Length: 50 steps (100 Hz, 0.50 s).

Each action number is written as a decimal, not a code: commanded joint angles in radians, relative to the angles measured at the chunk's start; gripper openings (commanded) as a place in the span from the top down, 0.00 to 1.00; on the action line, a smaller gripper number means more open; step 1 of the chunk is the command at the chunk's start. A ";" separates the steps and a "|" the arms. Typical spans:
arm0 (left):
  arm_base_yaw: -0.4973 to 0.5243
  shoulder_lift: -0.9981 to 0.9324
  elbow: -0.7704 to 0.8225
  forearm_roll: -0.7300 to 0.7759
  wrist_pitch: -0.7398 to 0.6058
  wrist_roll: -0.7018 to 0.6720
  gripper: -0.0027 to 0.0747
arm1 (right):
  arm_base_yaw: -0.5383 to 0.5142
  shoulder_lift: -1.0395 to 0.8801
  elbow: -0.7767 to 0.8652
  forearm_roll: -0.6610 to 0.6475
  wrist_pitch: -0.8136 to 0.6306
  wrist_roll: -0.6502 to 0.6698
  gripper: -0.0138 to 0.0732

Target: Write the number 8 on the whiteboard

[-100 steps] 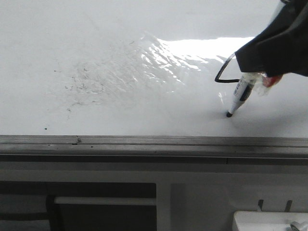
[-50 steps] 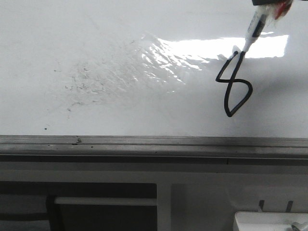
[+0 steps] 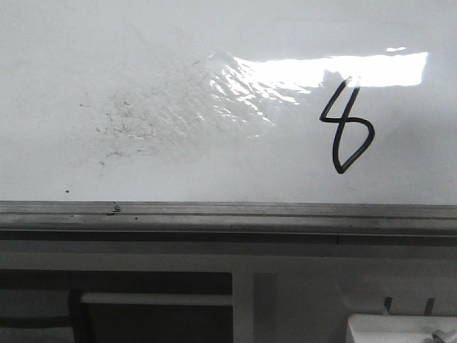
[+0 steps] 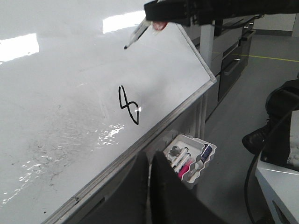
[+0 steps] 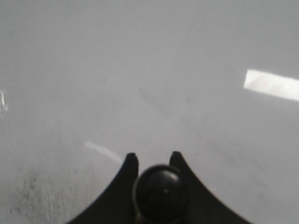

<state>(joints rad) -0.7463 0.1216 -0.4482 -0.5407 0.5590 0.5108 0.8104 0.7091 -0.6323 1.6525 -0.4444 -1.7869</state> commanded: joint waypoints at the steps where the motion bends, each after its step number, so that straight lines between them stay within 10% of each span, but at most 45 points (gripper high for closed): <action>1: -0.002 0.012 -0.026 -0.028 -0.065 -0.011 0.99 | -0.007 -0.079 -0.037 -0.057 0.032 -0.008 0.92; 21: -0.002 0.035 0.006 -0.019 -0.123 -0.011 0.96 | -0.007 -0.122 -0.027 0.016 0.111 -0.008 0.92; 50: -0.002 0.320 -0.009 -0.150 -0.125 0.092 0.54 | -0.007 0.054 0.039 0.029 0.444 -0.008 0.92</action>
<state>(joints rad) -0.7463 0.3494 -0.4176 -0.6071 0.5009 0.5262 0.8066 0.6962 -0.5813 1.6888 -0.0970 -1.7887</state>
